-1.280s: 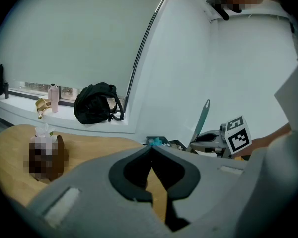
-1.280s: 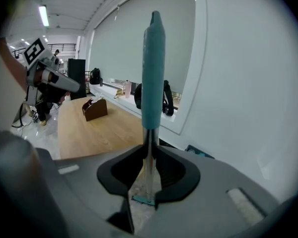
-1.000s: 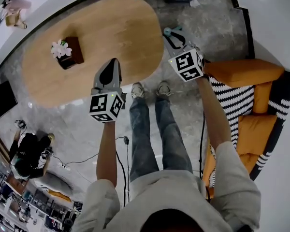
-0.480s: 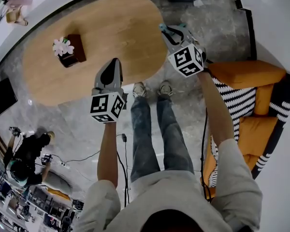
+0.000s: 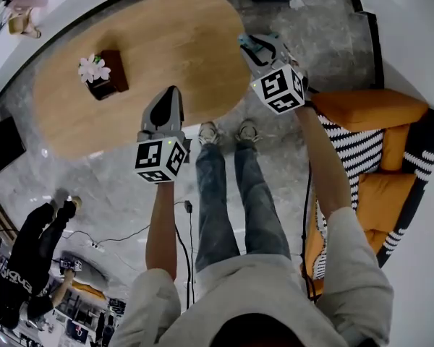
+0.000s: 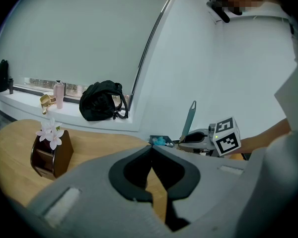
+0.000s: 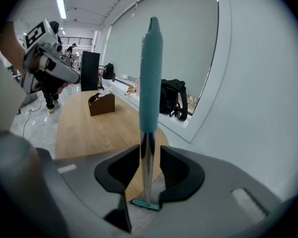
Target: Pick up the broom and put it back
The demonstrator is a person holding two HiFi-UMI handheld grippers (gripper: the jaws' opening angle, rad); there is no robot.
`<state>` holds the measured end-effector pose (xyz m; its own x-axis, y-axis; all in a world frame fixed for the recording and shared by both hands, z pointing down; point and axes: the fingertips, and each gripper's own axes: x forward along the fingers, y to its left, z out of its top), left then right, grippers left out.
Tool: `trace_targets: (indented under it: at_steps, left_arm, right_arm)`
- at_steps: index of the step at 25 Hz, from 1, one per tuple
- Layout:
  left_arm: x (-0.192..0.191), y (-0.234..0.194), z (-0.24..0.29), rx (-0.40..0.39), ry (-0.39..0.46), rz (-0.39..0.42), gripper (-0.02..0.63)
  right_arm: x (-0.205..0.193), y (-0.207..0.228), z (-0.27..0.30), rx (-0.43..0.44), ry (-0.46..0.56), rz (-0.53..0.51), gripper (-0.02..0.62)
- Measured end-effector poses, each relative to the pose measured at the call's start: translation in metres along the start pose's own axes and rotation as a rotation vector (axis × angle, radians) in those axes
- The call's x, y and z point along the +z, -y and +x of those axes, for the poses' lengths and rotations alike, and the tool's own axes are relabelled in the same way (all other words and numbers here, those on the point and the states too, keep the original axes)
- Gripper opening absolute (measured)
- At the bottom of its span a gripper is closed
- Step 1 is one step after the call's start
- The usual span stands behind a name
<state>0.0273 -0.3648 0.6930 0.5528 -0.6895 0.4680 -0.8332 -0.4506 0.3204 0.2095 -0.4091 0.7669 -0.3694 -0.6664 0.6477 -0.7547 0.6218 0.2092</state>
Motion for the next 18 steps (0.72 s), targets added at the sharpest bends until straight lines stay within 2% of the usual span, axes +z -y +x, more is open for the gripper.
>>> trace_targets:
  at_steps: [12, 18]
  left_arm:
    - [0.004, 0.003, -0.001, 0.0, 0.006, 0.003, 0.002]
    - [0.014, 0.009, -0.001, -0.006, 0.016, 0.015, 0.002]
  right_arm:
    - [-0.007, 0.002, -0.008, 0.004, -0.013, 0.016, 0.166]
    - [-0.012, 0.014, -0.039, -0.071, 0.015, 0.121, 0.15]
